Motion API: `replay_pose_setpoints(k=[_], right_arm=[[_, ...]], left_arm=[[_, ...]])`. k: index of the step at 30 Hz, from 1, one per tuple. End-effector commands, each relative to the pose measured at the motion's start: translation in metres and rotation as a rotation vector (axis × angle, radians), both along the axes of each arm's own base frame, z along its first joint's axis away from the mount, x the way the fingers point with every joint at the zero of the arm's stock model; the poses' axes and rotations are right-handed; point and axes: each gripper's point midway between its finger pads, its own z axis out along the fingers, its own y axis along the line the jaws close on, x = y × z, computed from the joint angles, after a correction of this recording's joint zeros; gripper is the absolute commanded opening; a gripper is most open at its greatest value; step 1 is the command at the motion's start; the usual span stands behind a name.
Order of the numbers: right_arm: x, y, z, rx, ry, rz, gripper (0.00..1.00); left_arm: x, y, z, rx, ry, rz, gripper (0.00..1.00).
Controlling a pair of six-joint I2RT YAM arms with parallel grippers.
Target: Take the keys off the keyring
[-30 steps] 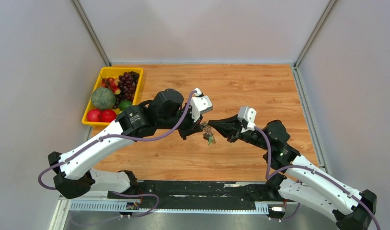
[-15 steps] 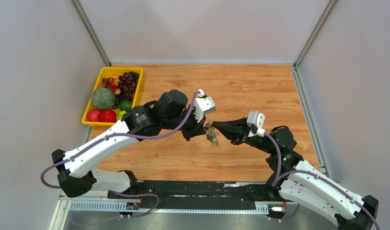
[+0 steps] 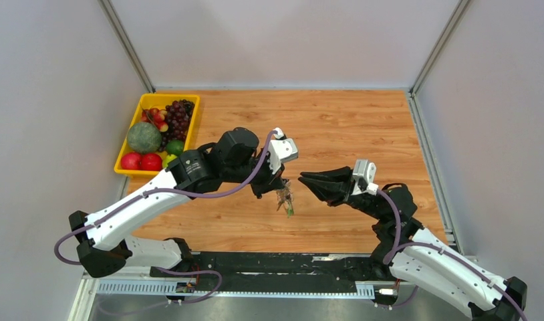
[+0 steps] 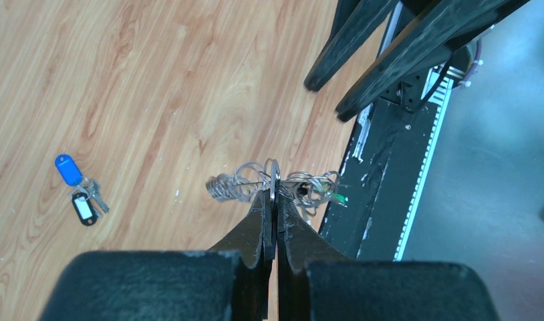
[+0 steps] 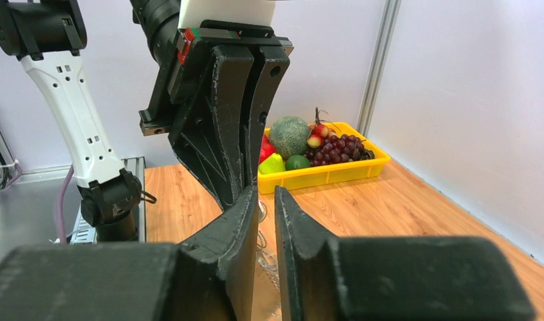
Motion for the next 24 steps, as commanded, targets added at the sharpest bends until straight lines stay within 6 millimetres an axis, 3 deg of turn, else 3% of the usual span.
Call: replay_pose_setpoints(k=[1,11,24], right_arm=[[-0.006,-0.008,0.013,0.044,-0.011,-0.006,0.21],[-0.013,0.014,0.0,-0.106,0.044,0.109,0.32],[-0.014,0.029,-0.008,-0.175,0.039,0.18,0.31]], left_arm=[[0.001,0.007,0.029,-0.055,-0.121,-0.033,0.0],[-0.005,0.013,0.041,-0.063,-0.158,-0.075,0.0],[-0.007,0.013,0.047,-0.071,-0.163,-0.092,0.0]])
